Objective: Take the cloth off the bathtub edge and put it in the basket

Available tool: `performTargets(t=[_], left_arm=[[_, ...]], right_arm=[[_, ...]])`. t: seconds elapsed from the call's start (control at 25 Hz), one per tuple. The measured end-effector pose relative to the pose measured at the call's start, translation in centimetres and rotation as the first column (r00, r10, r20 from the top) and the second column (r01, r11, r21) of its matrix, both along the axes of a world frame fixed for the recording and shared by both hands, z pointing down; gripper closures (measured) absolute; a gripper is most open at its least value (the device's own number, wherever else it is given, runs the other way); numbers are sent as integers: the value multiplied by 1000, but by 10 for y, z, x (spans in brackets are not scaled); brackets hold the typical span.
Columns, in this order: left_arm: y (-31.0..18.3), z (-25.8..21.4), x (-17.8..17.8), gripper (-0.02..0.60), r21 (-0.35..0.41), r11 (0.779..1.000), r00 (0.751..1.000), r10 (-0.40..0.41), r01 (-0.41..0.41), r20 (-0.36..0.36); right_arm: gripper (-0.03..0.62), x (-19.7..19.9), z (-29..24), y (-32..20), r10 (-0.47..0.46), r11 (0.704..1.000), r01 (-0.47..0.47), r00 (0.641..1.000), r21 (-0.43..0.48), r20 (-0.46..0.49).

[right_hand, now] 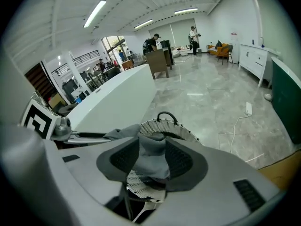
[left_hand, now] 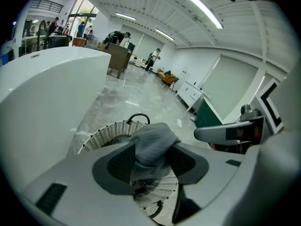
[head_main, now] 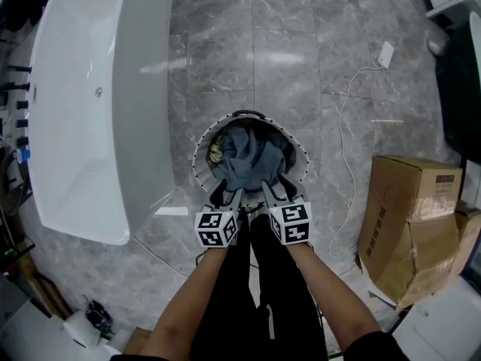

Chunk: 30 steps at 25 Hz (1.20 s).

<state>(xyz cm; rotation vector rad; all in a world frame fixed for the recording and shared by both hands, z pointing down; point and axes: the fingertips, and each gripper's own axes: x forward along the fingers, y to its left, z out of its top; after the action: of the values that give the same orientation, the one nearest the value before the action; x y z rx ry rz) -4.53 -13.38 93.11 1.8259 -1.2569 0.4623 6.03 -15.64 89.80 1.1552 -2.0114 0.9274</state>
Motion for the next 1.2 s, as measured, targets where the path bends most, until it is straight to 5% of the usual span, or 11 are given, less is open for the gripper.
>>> performTargets(t=[0.68,1.2], left_arm=[[-14,-57,11,353,102,995,1000,1,2,-30],[-14,-212,25,363,264,961,997,-70,77,-34]], right_arm=[[421,4,-42,-3,33,997,-33,999,75,9],[433,5,-192,-8,21,969,-40,997,244,80]])
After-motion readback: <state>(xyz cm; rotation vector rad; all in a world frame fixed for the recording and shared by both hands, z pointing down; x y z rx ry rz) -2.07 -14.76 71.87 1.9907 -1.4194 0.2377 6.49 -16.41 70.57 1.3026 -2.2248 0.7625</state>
